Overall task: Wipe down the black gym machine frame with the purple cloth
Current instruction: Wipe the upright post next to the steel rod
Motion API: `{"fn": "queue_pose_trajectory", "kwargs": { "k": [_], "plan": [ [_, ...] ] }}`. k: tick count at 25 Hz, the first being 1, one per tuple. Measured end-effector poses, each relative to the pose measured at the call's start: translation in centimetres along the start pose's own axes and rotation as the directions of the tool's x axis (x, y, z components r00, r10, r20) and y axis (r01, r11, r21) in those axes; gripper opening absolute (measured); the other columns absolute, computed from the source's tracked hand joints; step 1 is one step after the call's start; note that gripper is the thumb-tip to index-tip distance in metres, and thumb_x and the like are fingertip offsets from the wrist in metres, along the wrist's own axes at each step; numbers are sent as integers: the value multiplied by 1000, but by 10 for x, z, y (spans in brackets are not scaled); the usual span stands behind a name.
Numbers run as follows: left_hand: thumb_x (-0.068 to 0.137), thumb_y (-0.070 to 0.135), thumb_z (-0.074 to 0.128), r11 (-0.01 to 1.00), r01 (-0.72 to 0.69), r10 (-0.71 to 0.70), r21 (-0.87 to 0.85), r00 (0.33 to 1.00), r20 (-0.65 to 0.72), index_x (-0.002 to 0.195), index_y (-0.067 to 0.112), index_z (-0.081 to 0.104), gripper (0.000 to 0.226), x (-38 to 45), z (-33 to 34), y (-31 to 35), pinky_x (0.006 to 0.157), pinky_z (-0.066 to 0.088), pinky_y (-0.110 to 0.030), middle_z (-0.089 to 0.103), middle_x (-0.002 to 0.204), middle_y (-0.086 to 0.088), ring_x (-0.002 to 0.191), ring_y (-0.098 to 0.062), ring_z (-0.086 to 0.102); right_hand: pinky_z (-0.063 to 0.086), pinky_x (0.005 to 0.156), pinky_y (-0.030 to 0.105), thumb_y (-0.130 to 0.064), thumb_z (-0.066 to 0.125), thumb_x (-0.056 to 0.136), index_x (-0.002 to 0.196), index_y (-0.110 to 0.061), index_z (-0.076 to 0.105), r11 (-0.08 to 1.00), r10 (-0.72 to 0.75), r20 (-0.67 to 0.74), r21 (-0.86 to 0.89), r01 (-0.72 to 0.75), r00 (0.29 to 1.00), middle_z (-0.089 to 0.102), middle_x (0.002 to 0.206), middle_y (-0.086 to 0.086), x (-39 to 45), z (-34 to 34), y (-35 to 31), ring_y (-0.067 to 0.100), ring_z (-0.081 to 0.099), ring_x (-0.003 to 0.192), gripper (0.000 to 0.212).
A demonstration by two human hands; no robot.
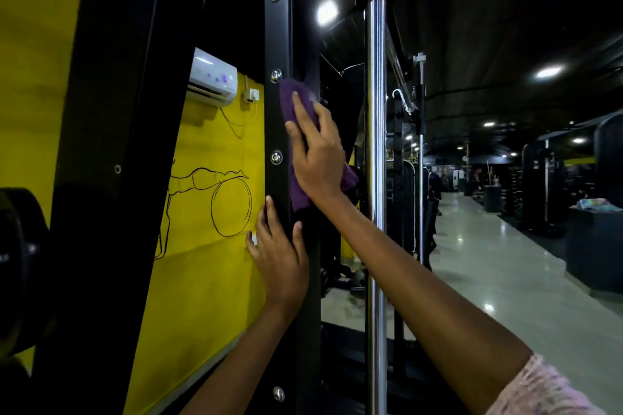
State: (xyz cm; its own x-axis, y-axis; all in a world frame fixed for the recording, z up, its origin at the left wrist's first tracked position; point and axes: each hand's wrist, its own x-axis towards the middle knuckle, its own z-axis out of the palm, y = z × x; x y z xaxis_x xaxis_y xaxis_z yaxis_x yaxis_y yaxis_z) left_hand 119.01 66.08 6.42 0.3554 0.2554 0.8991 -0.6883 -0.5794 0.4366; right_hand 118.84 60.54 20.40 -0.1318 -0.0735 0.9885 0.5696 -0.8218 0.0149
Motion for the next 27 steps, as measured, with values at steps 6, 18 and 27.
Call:
{"fn": "queue_pose_trajectory", "kwargs": {
  "k": [6,18,27],
  "plan": [
    [92,57,27,982,-19,22,-187,1000,13,149,11,24,73,18,-16,8,110,26,-50,25,152,-12,138,-24,27,38,75,27,-33,37,102,142,-25,42,868,495,202,-67,-493,845,49,129,9,47,6,26,27,56,108,42],
    [82,59,29,961,-192,195,-200,981,-7,152,16,13,84,121,-10,45,98,34,-28,13,159,-7,143,-21,24,42,87,33,-35,38,101,141,-27,45,868,496,143,-74,-490,857,49,132,7,94,22,32,28,53,115,41],
    [63,48,42,951,-221,229,-216,973,11,152,14,17,98,120,-16,42,77,47,-32,18,157,-7,136,-26,36,47,76,29,-36,41,95,131,-20,57,994,-105,-74,35,107,992,58,120,9,97,25,9,26,60,96,43]
  ]
}}
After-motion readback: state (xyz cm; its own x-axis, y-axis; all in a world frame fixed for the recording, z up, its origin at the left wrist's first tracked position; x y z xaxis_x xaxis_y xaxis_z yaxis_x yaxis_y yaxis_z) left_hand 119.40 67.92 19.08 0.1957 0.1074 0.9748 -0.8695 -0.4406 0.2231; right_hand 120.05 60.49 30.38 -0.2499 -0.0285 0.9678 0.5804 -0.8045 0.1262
